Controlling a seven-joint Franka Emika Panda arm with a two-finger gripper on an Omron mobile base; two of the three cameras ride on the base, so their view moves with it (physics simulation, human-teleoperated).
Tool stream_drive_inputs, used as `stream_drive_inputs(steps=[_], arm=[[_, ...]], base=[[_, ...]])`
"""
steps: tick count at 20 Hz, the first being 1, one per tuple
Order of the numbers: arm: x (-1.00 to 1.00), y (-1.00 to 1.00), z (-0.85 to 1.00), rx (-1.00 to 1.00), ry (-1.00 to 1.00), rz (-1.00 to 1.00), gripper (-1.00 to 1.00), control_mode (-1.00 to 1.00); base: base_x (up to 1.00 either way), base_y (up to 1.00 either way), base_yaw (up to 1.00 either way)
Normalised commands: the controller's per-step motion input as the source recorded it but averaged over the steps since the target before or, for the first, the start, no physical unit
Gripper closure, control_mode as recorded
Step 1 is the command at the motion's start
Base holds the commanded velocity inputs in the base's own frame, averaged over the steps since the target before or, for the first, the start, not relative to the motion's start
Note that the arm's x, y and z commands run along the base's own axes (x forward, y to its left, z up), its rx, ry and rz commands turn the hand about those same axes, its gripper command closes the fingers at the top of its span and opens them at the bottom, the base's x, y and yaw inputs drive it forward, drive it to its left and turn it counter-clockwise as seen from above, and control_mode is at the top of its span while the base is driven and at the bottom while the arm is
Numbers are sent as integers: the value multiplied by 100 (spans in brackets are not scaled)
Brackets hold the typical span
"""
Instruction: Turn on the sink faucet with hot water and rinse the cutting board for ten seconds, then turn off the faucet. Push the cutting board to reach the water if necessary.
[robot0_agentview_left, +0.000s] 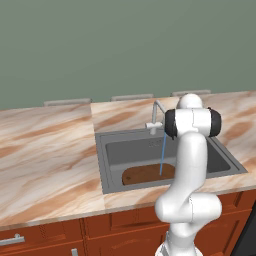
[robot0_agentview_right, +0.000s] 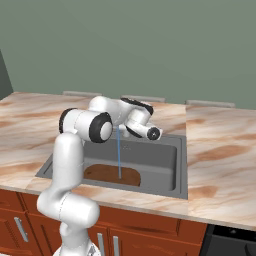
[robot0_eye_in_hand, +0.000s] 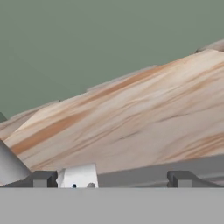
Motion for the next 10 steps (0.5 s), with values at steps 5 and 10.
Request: stream_drive_inputs(steps=[5,10], arm=[[0,0,0,0,2,0,-100,-100],[0,0,0,0,0,0,-100,-100]], base=[[0,0,0],[0,0,0]])
